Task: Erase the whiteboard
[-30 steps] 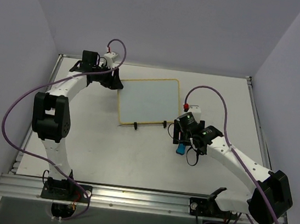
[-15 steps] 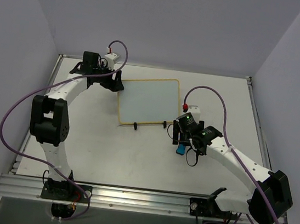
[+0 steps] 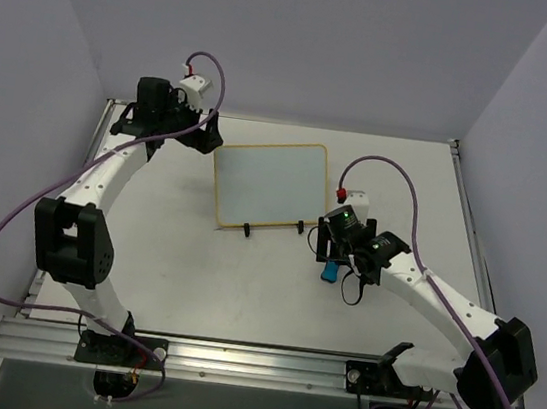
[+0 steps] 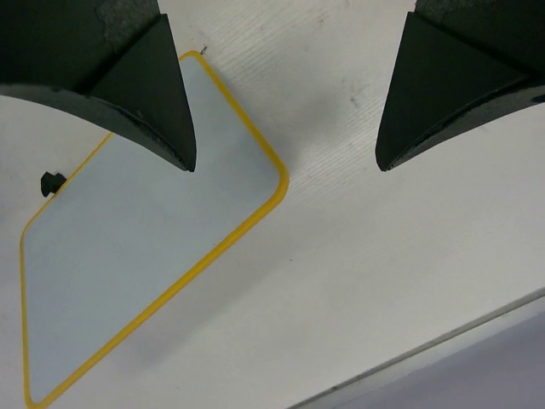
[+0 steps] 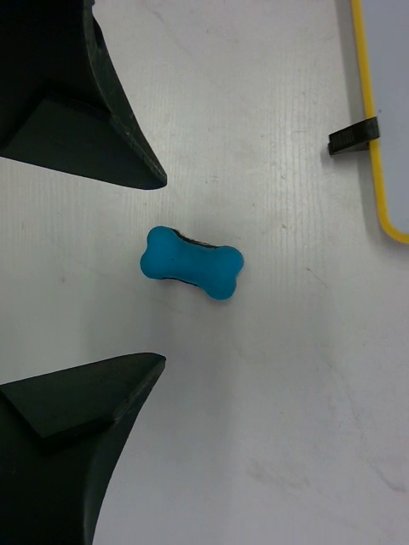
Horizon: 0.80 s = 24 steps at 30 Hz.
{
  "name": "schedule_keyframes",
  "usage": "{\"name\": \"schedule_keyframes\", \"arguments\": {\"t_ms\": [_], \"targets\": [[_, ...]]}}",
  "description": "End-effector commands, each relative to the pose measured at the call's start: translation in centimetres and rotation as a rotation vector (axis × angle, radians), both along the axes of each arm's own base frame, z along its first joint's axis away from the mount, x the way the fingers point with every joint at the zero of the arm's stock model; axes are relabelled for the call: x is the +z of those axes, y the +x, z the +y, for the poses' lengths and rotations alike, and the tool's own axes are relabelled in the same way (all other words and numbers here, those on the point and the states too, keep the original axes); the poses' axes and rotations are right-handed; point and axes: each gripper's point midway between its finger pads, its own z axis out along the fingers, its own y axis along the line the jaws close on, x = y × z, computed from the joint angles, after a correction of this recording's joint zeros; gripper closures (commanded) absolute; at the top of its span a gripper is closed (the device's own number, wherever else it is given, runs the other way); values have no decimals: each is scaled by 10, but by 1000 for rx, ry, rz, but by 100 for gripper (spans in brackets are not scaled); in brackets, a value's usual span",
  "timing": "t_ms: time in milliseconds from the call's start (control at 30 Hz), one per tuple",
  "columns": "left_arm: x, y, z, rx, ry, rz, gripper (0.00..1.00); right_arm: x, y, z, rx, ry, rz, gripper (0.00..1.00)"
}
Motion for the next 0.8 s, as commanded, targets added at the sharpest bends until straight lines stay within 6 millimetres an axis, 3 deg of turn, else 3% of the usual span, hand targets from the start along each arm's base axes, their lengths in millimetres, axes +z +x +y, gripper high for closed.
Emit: {"name": "schedule_keyframes", "arguments": {"t_ms": [0,33,67,133,167,233,267,300,333,367,400,433,533,633,767], "targets": [[98,-6,28,257,-2,-155,6,37,8,-8,-31,23,-145,27],[111,-12,39,370,-8,-147,6,50,9,-9,-29,44,-187,25],[133,-31,59,517,22,-155,6,59,12,-10,-30,53,-220,23],[142,-58,69,617,-51,-113,6,82,17,-12,-50,74,-291,21],[165,-84,79,662,-95,-156,6,90,19,-15,-61,75,-312,20],[154,-111,99,776,-118,-138,6,104,19,-22,-81,61,-337,17],[169,-140,108,805,-156,-180,6,119,22,-26,-106,58,-371,15],[148,-152,112,819,-141,-155,6,126,22,-29,-122,51,-382,14],[145,-164,115,826,-142,-160,6,130,19,-35,-136,33,-379,13],[154,-188,123,838,-166,-205,6,146,20,-40,-164,30,-412,11],[149,-198,127,851,-159,-207,6,153,19,-44,-179,23,-424,11],[131,-208,133,871,-124,-181,6,159,15,-50,-196,17,-431,9],[131,-246,143,871,-126,-226,6,187,6,-62,-214,52,-505,3],[123,-263,151,879,-114,-263,6,210,-6,-83,-266,70,-585,0],[97,-264,156,900,-116,-294,6,224,-24,-117,-348,30,-669,0]]}}
